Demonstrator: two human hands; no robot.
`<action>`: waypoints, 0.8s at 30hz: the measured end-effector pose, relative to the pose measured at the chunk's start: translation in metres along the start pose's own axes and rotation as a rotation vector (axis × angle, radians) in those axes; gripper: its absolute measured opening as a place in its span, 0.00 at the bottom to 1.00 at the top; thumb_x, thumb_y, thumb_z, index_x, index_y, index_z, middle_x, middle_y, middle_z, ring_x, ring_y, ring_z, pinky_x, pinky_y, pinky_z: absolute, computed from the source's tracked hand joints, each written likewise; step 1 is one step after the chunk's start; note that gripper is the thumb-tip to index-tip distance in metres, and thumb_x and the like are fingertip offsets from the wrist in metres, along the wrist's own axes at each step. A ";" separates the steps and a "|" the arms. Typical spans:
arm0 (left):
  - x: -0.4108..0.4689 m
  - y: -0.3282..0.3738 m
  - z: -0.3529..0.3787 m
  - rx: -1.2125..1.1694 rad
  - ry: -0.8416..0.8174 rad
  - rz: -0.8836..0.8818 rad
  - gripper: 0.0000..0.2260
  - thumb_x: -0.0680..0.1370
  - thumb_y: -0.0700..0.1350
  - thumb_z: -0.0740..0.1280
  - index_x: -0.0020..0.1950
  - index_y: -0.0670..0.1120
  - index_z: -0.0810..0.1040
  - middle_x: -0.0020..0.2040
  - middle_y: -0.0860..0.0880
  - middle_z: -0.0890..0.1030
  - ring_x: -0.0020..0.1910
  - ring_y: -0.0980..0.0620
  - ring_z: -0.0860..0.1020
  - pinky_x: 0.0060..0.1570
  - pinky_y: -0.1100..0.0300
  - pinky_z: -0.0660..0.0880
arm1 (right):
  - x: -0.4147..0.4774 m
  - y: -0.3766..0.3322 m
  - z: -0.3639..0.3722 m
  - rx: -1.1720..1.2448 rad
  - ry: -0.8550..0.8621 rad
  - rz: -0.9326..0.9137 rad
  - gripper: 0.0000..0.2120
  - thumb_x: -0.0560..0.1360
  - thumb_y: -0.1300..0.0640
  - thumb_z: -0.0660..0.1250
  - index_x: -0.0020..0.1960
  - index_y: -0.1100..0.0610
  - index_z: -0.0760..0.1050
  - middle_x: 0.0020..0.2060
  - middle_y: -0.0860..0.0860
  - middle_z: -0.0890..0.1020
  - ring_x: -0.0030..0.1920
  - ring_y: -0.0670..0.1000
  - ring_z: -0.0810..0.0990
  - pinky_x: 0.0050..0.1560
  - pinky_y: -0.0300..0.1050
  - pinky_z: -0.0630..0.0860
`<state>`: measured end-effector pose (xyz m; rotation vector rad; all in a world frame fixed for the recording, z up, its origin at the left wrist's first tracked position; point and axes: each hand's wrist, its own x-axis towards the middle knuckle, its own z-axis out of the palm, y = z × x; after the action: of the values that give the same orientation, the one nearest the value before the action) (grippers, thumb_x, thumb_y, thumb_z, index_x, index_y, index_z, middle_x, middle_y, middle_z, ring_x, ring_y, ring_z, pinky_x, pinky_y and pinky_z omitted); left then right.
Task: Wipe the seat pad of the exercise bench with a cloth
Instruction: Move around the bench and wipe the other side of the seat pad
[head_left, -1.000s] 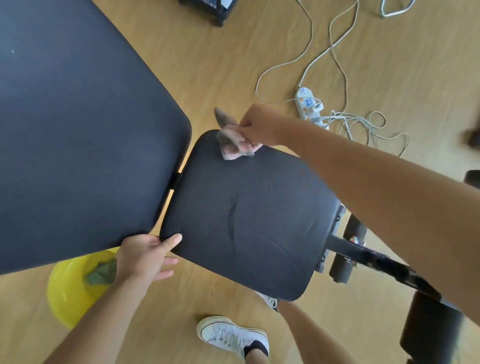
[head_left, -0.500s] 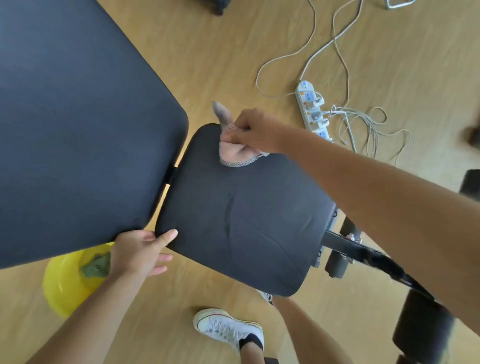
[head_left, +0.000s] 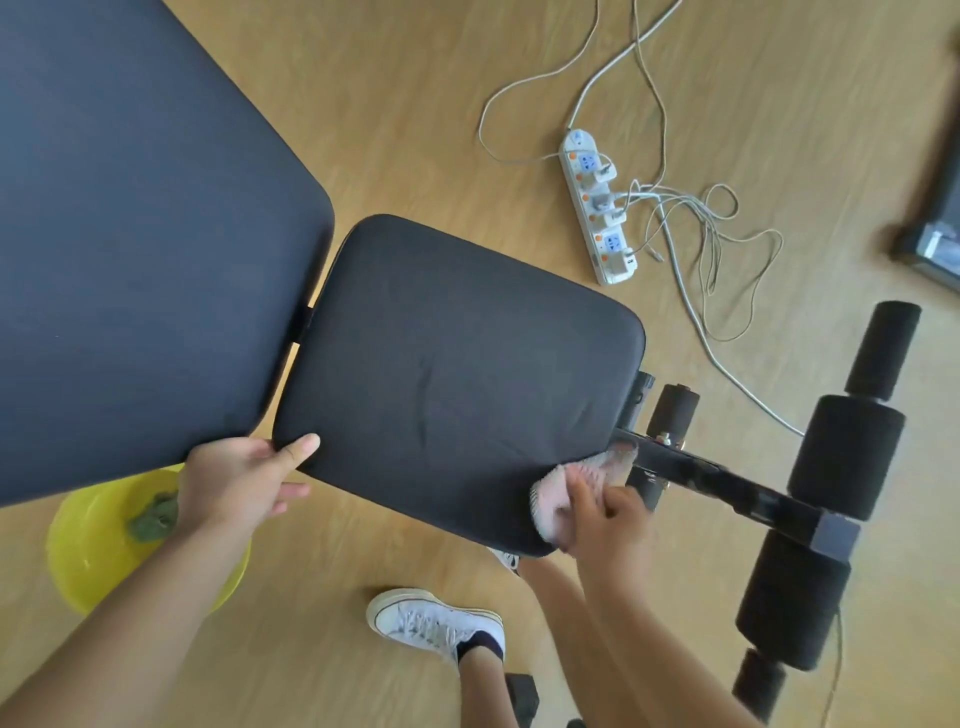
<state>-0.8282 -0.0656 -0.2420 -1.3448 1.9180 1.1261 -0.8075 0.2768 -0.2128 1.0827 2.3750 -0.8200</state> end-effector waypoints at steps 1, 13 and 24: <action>0.000 0.000 0.000 0.006 -0.002 0.001 0.21 0.72 0.52 0.81 0.34 0.40 0.75 0.21 0.53 0.80 0.24 0.53 0.86 0.45 0.39 0.86 | -0.014 0.005 0.003 0.006 -0.024 0.027 0.27 0.78 0.48 0.73 0.30 0.64 0.68 0.32 0.57 0.75 0.32 0.55 0.72 0.29 0.44 0.65; 0.000 -0.002 -0.001 -0.005 0.004 0.034 0.21 0.71 0.53 0.82 0.41 0.35 0.82 0.27 0.48 0.84 0.24 0.53 0.86 0.47 0.41 0.86 | 0.016 -0.020 0.000 0.224 0.067 0.218 0.29 0.78 0.40 0.69 0.34 0.65 0.77 0.29 0.57 0.80 0.33 0.55 0.77 0.37 0.51 0.76; 0.003 -0.008 -0.002 0.203 0.069 0.247 0.26 0.74 0.62 0.75 0.28 0.42 0.81 0.30 0.42 0.86 0.31 0.44 0.80 0.34 0.53 0.73 | -0.111 -0.078 0.143 0.837 -0.148 0.939 0.22 0.73 0.35 0.74 0.37 0.53 0.75 0.36 0.46 0.82 0.35 0.47 0.79 0.41 0.45 0.74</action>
<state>-0.8212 -0.0698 -0.2459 -1.0728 2.2297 0.9743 -0.7827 0.0818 -0.2293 2.0819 1.0812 -1.4203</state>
